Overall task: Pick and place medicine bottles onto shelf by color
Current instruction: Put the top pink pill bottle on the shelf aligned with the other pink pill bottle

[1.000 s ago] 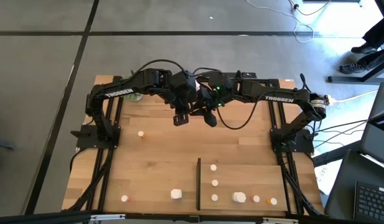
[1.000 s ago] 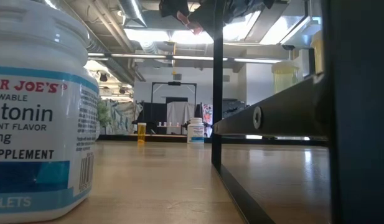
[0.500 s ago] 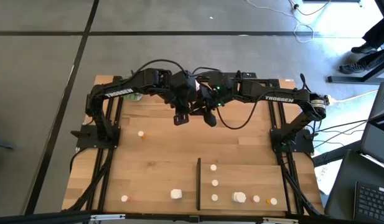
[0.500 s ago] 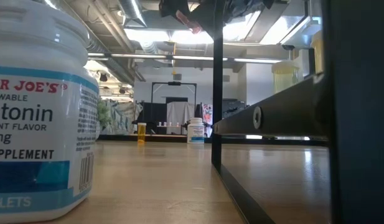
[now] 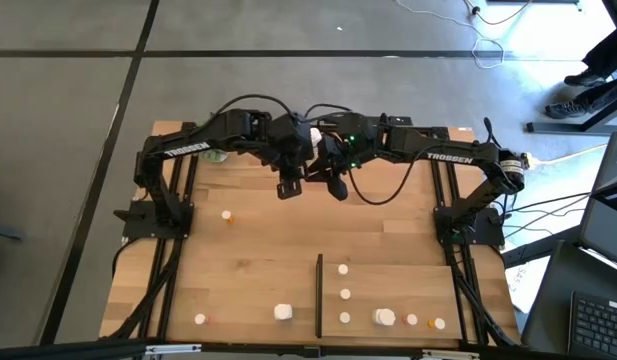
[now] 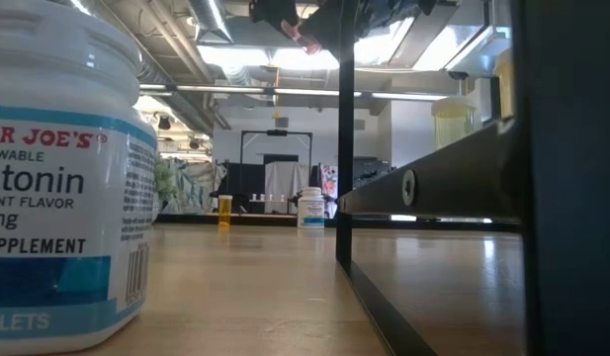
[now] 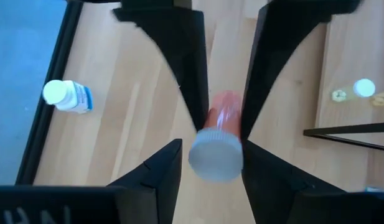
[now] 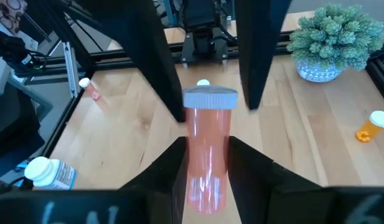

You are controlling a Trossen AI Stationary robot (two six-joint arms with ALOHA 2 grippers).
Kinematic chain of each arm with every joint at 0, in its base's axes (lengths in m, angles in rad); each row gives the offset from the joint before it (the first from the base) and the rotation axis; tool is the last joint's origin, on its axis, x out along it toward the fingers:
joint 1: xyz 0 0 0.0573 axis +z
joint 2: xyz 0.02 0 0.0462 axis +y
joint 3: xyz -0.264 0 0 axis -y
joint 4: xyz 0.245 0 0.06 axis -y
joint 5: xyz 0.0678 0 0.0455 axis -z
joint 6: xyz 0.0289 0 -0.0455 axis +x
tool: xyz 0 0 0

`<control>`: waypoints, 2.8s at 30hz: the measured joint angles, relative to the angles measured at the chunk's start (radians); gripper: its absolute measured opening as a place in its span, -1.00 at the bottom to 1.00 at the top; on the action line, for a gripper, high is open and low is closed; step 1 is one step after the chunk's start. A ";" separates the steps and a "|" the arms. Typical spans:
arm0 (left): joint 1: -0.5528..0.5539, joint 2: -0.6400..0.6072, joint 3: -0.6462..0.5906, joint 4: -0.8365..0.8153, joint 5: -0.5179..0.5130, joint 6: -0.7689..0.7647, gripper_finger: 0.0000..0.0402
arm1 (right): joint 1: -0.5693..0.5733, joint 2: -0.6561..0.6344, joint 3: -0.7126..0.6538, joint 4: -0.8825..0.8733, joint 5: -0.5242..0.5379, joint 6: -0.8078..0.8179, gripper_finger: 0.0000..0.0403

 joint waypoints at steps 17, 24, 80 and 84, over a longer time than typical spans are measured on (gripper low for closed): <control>-0.002 -0.118 0.000 -0.040 -0.024 -0.026 -0.24 | -0.004 -0.111 0.000 -0.154 0.116 -0.021 -0.49; -0.006 -0.172 0.000 -0.061 -0.064 -0.029 -0.25 | 0.023 -0.278 -0.027 -0.256 0.295 0.008 -0.49; -0.042 -0.150 -0.001 0.224 0.053 -0.113 -0.25 | 0.576 -1.202 -0.773 -0.127 0.313 0.187 -0.49; -0.077 -0.112 -0.001 0.311 0.053 -0.080 -0.25 | 0.576 -1.202 -0.773 -0.127 0.313 0.186 -0.49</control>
